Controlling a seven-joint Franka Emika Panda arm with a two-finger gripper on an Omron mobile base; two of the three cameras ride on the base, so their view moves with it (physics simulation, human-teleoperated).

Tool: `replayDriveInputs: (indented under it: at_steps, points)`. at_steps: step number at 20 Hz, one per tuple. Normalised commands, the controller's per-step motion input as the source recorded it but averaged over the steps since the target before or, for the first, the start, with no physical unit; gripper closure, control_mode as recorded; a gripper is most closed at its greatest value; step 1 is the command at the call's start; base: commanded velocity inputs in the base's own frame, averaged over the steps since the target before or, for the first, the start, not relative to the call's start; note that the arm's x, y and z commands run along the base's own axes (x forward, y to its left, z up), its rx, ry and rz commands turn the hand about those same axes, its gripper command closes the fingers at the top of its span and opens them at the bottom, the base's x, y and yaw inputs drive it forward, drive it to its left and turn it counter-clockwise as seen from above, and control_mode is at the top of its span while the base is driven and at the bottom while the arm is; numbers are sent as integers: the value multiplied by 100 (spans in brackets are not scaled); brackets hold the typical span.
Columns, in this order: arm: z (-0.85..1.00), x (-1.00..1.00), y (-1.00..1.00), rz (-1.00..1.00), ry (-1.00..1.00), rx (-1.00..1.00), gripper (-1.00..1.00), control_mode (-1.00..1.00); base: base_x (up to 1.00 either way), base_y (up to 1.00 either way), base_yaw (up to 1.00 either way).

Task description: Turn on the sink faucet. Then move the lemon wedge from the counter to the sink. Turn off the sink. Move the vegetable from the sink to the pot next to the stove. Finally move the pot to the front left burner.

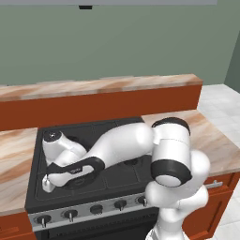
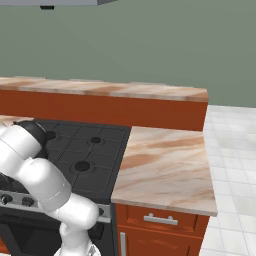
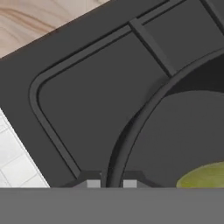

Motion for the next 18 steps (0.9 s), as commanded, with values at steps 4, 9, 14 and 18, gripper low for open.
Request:
replayDriveInputs:
  at_steps: [4,9,14,18]
  points:
    - [-2,0,3,6,4,6,-100,-100,0,0,0]
    - [0,0,0,2,-1,5,-100,-100,0,0,0]
    - [10,-10,0,0,-9,2,-100,-100,0,0,0]
    - [35,-35,0,0,-14,0,-100,-100,0,0,0]
